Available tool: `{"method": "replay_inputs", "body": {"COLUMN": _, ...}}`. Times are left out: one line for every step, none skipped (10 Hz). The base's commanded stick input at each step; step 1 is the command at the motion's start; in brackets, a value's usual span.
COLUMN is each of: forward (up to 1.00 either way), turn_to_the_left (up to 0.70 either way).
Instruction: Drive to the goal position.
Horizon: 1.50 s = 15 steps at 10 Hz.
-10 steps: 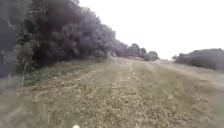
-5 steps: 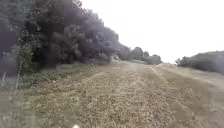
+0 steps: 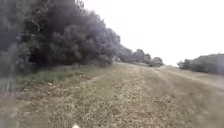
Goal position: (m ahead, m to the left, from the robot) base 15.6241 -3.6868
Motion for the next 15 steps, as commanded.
{"method": "replay_inputs", "body": {"forward": 0.60, "turn_to_the_left": -0.09}}
{"method": "replay_inputs", "body": {"forward": 0.60, "turn_to_the_left": -0.09}}
{"method": "replay_inputs", "body": {"forward": 0.60, "turn_to_the_left": -0.09}}
{"method": "replay_inputs", "body": {"forward": 0.60, "turn_to_the_left": -0.09}}
{"method": "replay_inputs", "body": {"forward": 0.60, "turn_to_the_left": -0.09}}
{"method": "replay_inputs", "body": {"forward": 0.60, "turn_to_the_left": -0.09}}
{"method": "replay_inputs", "body": {"forward": 0.60, "turn_to_the_left": -0.09}}
{"method": "replay_inputs", "body": {"forward": 0.60, "turn_to_the_left": -0.09}}
{"method": "replay_inputs", "body": {"forward": 0.60, "turn_to_the_left": -0.09}}
{"method": "replay_inputs", "body": {"forward": 0.60, "turn_to_the_left": -0.09}}
{"method": "replay_inputs", "body": {"forward": 0.60, "turn_to_the_left": -0.09}}
{"method": "replay_inputs", "body": {"forward": 0.60, "turn_to_the_left": -0.09}}
{"method": "replay_inputs", "body": {"forward": 0.60, "turn_to_the_left": -0.09}}
{"method": "replay_inputs", "body": {"forward": 0.60, "turn_to_the_left": -0.09}}
{"method": "replay_inputs", "body": {"forward": 0.60, "turn_to_the_left": -0.09}}
